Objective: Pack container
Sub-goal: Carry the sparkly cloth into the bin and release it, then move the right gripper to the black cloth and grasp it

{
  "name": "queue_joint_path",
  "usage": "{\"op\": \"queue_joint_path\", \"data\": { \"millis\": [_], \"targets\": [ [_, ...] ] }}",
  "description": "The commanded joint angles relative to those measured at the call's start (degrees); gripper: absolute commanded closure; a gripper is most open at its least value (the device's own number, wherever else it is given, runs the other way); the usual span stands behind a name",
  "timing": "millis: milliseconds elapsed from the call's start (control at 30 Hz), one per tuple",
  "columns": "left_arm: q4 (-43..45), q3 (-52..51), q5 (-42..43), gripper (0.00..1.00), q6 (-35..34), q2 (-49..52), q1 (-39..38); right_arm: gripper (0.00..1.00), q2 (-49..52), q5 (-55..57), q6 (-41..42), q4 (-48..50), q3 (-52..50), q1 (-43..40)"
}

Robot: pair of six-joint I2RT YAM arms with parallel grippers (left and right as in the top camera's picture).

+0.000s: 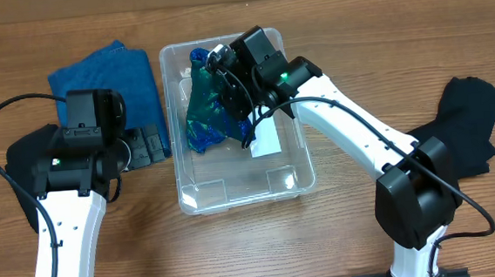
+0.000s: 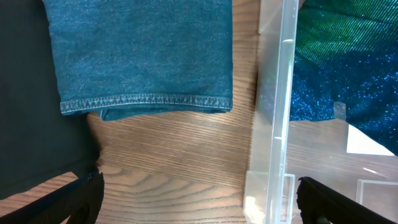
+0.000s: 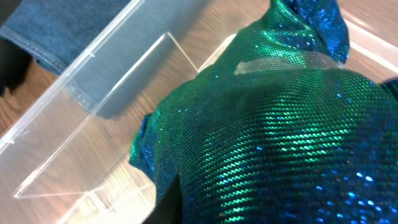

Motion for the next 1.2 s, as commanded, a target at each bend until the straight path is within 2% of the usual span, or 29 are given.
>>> {"op": "queue_joint_path", "data": {
  "millis": [0,67,133,233,300,333,367,400,433,467,600,700,767,933,967,1000,1067,1100,1167],
  "targets": [
    [0.0,1.6,-0.7,0.0,-1.2,0.1,0.3,0.0,-0.5,15.3,8.5,0.2,1.1,-1.7],
    [-0.3,1.6,-0.7,0.0,-1.2,0.1,0.3,0.0,-2.1,22.2,11.3,-1.9,1.1,-3.3],
    [-0.3,1.6,-0.7,0.0,-1.2,0.1,0.3,0.0,-6.5,24.2,11.3,-2.9,1.1,-3.9],
    [-0.3,1.6,-0.7,0.0,-1.2,0.1,0.3,0.0,-17.7,27.8,12.0,-3.2,1.1,-4.2],
    [-0.3,1.6,-0.7,0.0,-1.2,0.1,0.3,0.0,-22.8,28.6,17.1,-6.9,1.1,-7.3],
    [-0.3,1.6,-0.7,0.0,-1.2,0.2,0.3,0.05,-23.3,28.5,19.8,-10.1,1.1,-9.2],
    [-0.3,1.6,-0.7,0.0,-1.2,0.1,0.3,0.23,-23.2,28.5,24.1,-15.9,1.0,-11.9],
    [-0.3,1.6,-0.7,0.0,-1.2,0.2,0.3,0.55,-22.5,28.3,29.9,-22.4,0.0,-14.6],
    [-0.3,1.6,-0.7,0.0,-1.2,0.2,0.3,0.73,-22.1,27.6,33.1,-26.0,-1.2,-15.9],
    [-0.3,1.6,-0.7,0.0,-1.2,0.1,0.3,0.85,-21.9,26.2,34.6,-28.7,-3.4,-17.1],
    [-0.3,1.6,-0.7,0.0,-1.2,0.1,0.3,0.85,-21.9,15.3,34.6,-30.2,-17.2,-16.7],
    [-0.3,1.6,-0.7,0.0,-1.2,0.1,0.3,0.84,-21.9,6.0,29.0,-27.4,-23.8,-13.5],
    [-0.3,1.6,-0.7,0.0,-1.2,0.1,0.3,0.81,-21.9,1.2,23.7,-27.2,-24.2,-10.9],
    [-0.3,1.6,-0.7,0.0,-1.2,0.2,0.3,0.79,-21.9,1.3,23.1,-25.4,-24.2,-9.4],
    [-0.3,1.6,-0.7,0.0,-1.2,0.1,0.3,0.72,-21.9,2.3,23.3,-25.0,-24.2,-9.5],
    [-0.3,1.6,-0.7,0.0,-1.2,0.1,0.3,0.66,-21.9,7.4,26.0,-24.5,-24.2,-10.1],
    [-0.3,1.6,-0.7,0.0,-1.2,0.1,0.3,0.65,-22.0,17.4,33.6,-24.6,-23.7,-12.1],
    [-0.3,1.6,-0.7,0.0,-1.2,0.2,0.3,0.61,-22.8,22.2,38.9,-24.6,-22.9,-15.8],
    [-0.3,1.6,-0.7,0.0,-1.2,0.1,0.3,0.45,-25.9,23.2,45.0,-24.5,-22.2,-23.8]
  ]
}}
